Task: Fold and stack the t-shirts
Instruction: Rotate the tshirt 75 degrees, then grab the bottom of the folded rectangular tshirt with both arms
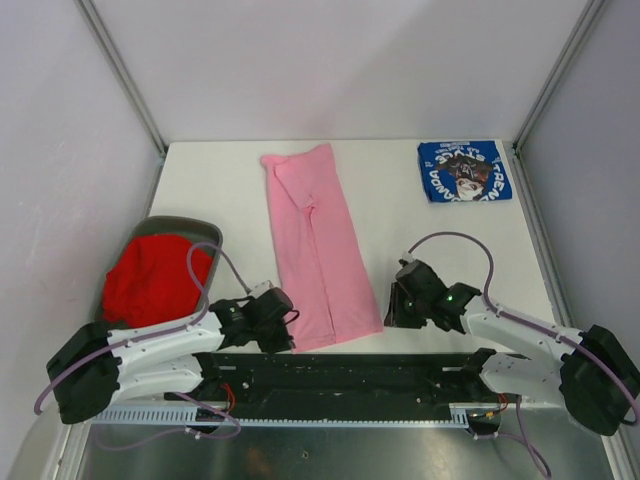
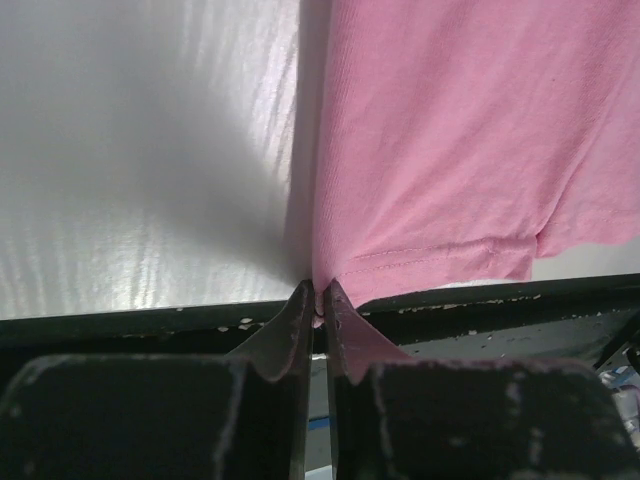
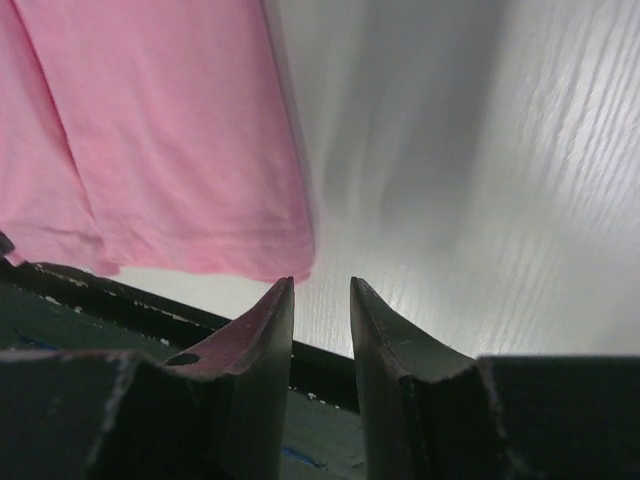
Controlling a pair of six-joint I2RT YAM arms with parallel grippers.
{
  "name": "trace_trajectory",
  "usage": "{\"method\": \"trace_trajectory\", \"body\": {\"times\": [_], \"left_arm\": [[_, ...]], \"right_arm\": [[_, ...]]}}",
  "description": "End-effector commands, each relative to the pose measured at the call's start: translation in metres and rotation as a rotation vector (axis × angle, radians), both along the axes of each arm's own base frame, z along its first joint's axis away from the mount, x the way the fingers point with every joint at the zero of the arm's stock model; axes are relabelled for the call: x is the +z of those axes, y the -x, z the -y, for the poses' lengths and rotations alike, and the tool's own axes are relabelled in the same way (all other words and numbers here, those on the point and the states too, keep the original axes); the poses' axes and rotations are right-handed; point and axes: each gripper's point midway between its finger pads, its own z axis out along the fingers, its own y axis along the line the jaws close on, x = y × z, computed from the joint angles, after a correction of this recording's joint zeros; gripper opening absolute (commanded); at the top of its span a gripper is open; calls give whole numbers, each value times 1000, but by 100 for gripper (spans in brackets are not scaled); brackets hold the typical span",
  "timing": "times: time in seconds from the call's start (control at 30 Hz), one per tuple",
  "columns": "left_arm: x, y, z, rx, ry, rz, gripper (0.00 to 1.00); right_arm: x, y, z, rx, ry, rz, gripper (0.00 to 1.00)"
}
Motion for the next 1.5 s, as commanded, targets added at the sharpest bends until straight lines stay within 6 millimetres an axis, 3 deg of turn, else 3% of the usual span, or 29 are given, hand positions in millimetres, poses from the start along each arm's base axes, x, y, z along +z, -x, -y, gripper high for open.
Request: {"method": "trace_trajectory", "body": {"times": [0.0, 0.33, 0.7, 0.97, 1.23, 1.33, 1.47], "left_arm": [[-5, 7, -20, -39, -66, -4, 11], [-4, 6, -21, -42, -72, 3, 11], [-4, 4, -20, -40, -75, 6, 11], [-4, 4, -20, -44, -80, 4, 11], [-3, 3, -19, -43, -80, 5, 10], [-2, 3, -18, -46, -74, 5, 10], [0, 5, -16, -54, -62, 1, 8]], "right_arm": [[-1, 9, -4, -50, -1, -2, 34], [1, 5, -16, -53, -36, 13, 35], [-10, 3, -24, -30, -32, -8, 35], [-16, 12, -33, 5, -42, -46, 35], [-27, 16, -29, 6, 4, -65, 34], [-27, 16, -31, 9, 0, -67, 30], [-23, 19, -35, 21, -6, -64, 9]]}}
